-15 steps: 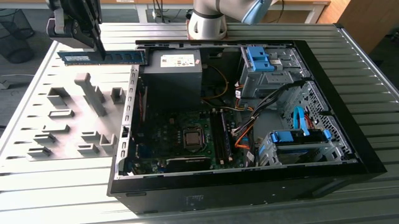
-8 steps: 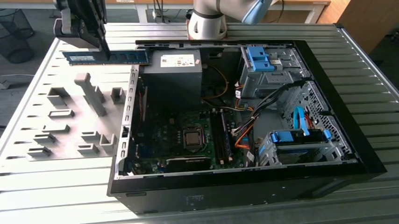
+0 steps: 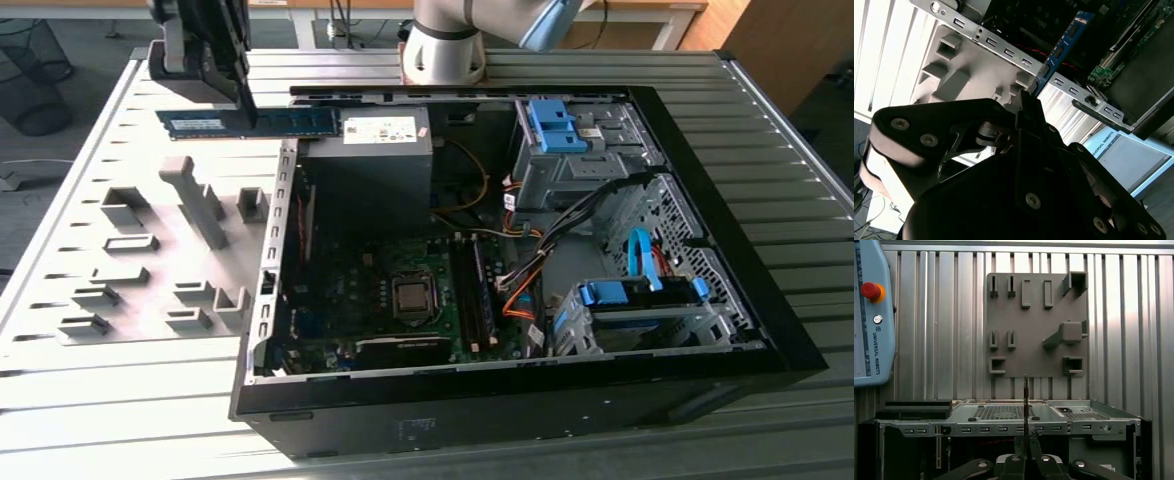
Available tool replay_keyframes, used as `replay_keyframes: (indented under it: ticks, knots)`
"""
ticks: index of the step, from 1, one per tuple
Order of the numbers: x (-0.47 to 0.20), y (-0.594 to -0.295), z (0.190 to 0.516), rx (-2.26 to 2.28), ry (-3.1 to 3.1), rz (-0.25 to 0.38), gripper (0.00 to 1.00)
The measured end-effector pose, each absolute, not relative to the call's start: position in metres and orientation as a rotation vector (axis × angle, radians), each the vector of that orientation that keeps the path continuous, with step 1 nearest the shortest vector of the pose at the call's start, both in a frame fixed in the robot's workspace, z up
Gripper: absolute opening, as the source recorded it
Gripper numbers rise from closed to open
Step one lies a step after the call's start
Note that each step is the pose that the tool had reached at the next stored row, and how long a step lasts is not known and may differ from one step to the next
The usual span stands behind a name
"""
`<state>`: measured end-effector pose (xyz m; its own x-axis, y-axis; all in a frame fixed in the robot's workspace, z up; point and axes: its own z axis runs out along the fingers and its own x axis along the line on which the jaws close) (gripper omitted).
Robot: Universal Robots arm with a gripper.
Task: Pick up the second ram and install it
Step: 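Pick up the second ram and move it above second insertion slot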
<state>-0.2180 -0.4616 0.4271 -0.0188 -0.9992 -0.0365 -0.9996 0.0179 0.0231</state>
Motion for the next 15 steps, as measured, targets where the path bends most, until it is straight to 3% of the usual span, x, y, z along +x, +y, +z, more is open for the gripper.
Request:
replay_keyframes:
  ticks: [15]
  knots:
    - [-0.194,-0.462,0.427,-2.194,2.234,0.066,0.14]
